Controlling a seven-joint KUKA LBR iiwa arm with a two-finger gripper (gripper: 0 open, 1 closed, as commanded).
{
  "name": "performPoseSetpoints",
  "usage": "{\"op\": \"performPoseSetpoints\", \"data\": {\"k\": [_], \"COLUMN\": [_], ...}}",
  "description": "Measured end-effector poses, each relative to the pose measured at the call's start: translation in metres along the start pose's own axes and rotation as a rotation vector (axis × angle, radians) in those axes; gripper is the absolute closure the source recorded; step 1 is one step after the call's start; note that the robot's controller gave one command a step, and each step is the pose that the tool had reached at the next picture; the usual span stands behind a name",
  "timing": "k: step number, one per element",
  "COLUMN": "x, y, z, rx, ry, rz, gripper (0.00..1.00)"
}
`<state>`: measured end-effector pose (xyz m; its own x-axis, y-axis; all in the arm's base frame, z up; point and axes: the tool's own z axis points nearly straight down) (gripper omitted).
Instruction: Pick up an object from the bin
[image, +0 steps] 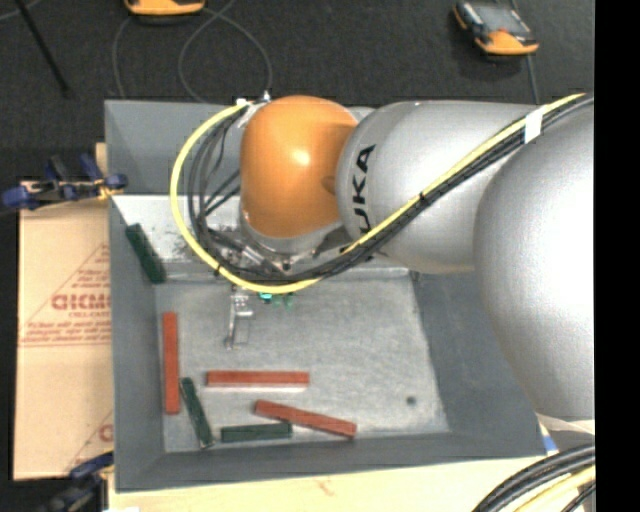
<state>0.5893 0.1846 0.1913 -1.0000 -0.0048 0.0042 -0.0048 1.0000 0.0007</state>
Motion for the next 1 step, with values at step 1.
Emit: {"op": "performPoseSetpoints", "data": {"k": [1], "x": [-0.045], "y": [0.0295], "z": [0.1155], "rx": [0.002], "ry": [-0.005], "rz": [-0.184], "gripper": [0.0]}}
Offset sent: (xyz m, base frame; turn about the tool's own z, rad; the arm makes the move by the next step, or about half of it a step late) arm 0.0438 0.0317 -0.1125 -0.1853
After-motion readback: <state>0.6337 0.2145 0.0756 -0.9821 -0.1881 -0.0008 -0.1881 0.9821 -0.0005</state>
